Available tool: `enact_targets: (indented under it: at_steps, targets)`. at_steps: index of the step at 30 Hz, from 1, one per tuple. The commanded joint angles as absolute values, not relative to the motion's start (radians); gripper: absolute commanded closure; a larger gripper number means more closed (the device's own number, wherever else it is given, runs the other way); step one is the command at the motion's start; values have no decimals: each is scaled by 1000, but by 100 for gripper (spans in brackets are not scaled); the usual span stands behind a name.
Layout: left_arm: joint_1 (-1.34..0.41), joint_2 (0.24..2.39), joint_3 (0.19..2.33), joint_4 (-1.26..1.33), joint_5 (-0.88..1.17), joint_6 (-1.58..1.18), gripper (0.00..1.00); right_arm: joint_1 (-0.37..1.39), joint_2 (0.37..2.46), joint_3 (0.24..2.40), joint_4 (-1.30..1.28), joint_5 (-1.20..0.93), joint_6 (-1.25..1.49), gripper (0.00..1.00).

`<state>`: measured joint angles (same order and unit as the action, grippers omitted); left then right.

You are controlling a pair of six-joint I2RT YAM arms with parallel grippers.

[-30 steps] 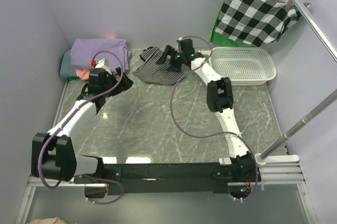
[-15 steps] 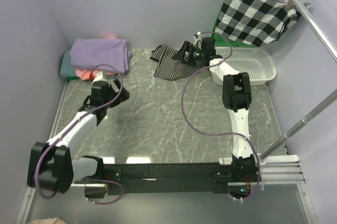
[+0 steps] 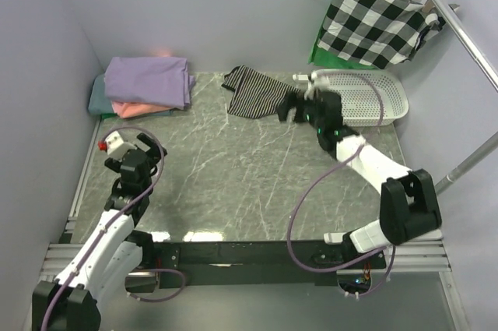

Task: Fold and stack the t-shirts
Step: Neatly place the folded tshirt to the corner

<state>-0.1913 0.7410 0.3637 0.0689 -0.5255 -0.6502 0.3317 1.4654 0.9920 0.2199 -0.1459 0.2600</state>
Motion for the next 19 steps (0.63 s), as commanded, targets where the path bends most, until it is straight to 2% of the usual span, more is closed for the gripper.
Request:
enact_targets:
  at_steps: [1, 4, 12, 19]
  targets:
    - [-195, 655, 289, 182, -719, -598, 1, 380, 1301, 717, 316, 210, 215, 0]
    - [-193, 644, 252, 331, -640, -468, 0, 383, 1166, 594, 305, 245, 218, 0]
    - [-196, 865, 422, 210, -601, -529, 1, 382, 922, 519, 184, 382, 285, 0]
    - [-201, 816, 364, 351, -554, -437, 0, 382, 821, 399, 215, 552, 325, 0]
